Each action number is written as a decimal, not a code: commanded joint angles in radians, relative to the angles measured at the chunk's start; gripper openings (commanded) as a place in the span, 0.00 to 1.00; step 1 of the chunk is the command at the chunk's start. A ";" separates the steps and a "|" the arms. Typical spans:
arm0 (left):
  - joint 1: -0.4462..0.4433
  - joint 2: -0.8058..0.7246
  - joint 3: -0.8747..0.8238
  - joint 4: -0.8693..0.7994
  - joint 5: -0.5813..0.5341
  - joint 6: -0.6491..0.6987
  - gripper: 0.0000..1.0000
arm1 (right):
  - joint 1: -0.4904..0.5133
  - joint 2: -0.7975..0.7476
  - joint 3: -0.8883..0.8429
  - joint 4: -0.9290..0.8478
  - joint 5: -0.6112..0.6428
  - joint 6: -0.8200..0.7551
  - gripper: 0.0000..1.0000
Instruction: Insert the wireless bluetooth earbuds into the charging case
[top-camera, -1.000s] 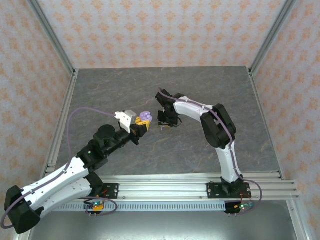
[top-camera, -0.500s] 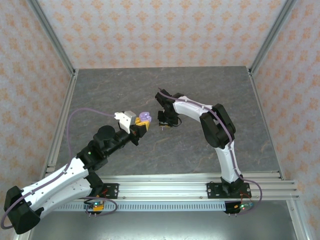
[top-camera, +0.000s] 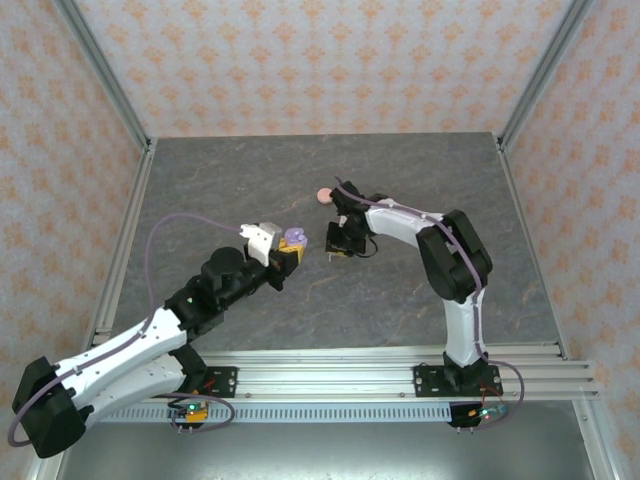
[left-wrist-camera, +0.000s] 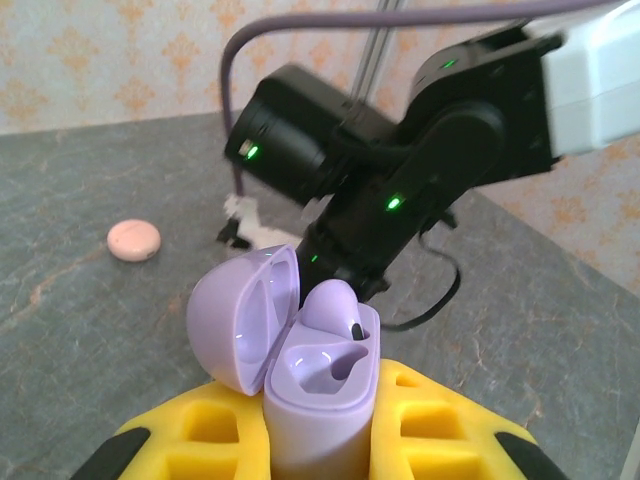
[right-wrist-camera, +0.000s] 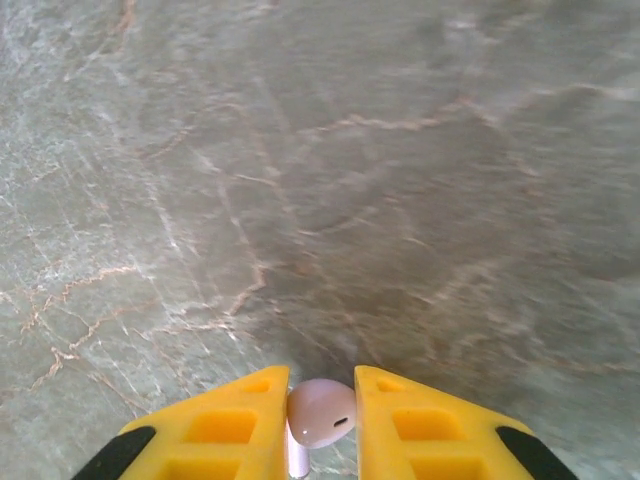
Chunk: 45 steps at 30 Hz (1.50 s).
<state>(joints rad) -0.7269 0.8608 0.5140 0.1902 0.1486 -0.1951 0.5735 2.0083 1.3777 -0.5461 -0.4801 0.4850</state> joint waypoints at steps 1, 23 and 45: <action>-0.005 0.039 0.003 0.043 -0.009 -0.024 0.07 | -0.043 -0.093 -0.062 0.107 -0.062 0.028 0.22; 0.038 0.435 0.122 0.174 0.130 -0.101 0.06 | -0.207 -0.482 -0.370 0.336 -0.199 0.043 0.21; 0.057 0.634 0.216 0.416 0.423 -0.171 0.06 | -0.180 -0.748 -0.403 0.404 -0.306 -0.039 0.21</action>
<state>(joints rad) -0.6777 1.4826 0.6945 0.5217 0.5228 -0.3332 0.3813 1.2980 0.9852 -0.1631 -0.7712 0.4885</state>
